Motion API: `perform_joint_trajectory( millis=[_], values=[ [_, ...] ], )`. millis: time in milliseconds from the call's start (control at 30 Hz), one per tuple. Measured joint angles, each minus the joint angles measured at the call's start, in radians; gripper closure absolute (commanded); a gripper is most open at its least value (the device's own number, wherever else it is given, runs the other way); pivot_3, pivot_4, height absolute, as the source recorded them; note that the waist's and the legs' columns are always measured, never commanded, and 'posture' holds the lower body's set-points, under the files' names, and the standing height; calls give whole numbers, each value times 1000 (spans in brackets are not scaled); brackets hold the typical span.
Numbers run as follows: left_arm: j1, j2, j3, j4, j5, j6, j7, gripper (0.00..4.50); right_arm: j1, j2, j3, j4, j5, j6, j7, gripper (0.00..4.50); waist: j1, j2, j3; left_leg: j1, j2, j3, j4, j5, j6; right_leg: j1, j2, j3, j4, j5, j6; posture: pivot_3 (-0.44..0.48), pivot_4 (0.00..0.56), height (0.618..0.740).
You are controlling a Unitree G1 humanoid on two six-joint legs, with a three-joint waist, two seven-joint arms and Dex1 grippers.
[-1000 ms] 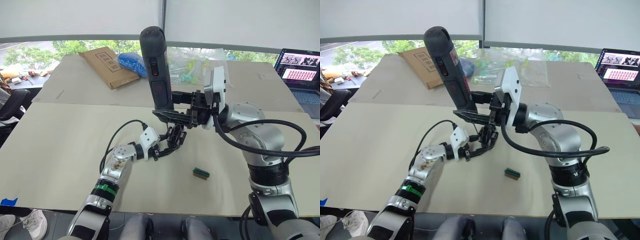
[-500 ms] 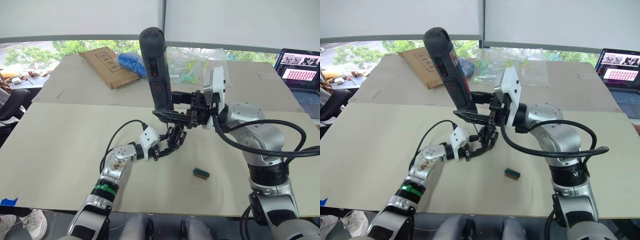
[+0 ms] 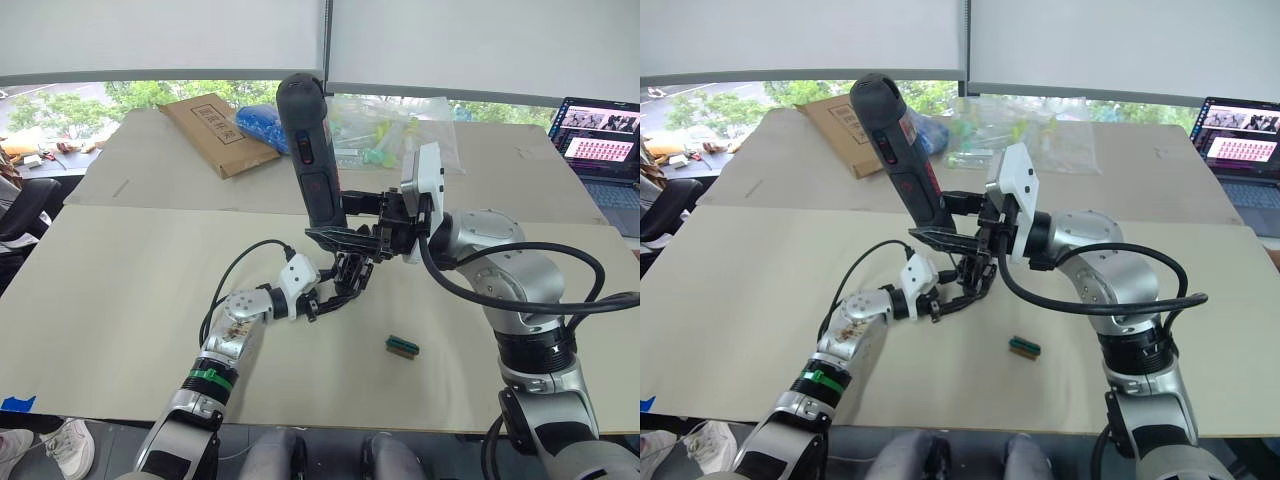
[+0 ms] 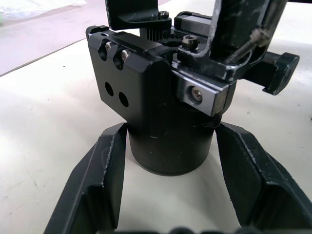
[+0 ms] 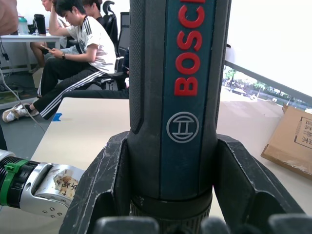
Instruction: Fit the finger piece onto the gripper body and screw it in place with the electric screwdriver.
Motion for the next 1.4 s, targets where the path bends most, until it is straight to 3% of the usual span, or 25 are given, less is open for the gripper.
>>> perform_joint_trajectory(
  millis=[567, 1000, 1400],
  values=[
    [0, 1, -1, -2, 0, 1, 1, 2233, 1, 18, 2, 28, -27, -31, -6, 2548, 0, 0, 0, 0, 0, 0, 0, 0, 0, 0, 0, 0, 0, 0, 0, 0, 150, 740],
    [0, 3, -3, -2, 1, 3, 4, 2233, 81, 41, 0, 15, -45, -133, -20, 2548, 0, 0, 0, 1, 0, 0, 0, 0, 0, 1, 0, 0, 0, 0, 0, 0, 150, 740],
    [-7, 5, -5, 20, 3, 4, 5, 2233, 44, -19, 44, 55, -52, -148, 32, 2548, 1, 0, 0, 13, 1, -1, -4, 0, 0, 14, 0, 0, -9, 0, 0, 0, 150, 740]
  ],
)
